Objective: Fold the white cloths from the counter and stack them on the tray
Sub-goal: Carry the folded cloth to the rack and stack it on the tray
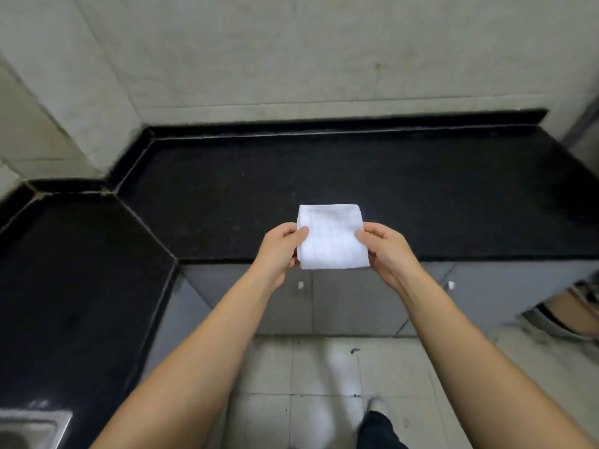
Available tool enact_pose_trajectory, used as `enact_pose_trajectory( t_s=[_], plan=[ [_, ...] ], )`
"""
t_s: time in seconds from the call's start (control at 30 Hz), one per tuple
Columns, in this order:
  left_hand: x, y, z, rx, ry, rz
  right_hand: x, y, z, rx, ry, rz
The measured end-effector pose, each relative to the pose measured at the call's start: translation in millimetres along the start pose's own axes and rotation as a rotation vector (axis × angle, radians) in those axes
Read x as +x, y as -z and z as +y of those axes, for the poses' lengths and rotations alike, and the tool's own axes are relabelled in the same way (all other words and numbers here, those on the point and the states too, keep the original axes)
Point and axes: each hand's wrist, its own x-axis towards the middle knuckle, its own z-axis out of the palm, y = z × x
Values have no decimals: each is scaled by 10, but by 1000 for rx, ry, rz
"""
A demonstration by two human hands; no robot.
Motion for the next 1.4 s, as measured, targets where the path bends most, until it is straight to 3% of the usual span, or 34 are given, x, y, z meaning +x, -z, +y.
enact_pose_trajectory(
  t_s=[0.27,0.47,0.6,0.9,1.23,1.4],
  plan=[
    [-63,-2783,200,32,-19,-388,-558,2585,-234,94,118,404],
    [-429,-4935,233,44,-21,-575,-1093,4539,-490,6,200,677],
    [-557,-5905,370,56,-22,-647,-1242,5436,-662,-48,199,799],
    [82,-7440,941,125,-190,-698,-546,6845,-1347,-9,292,775],
    [1285,-9092,2371,47,-432,-596,997,8344,-2991,-129,430,779],
    [1847,-9734,2940,-7,-434,-473,1737,8994,-3715,-236,502,653]
  ],
)
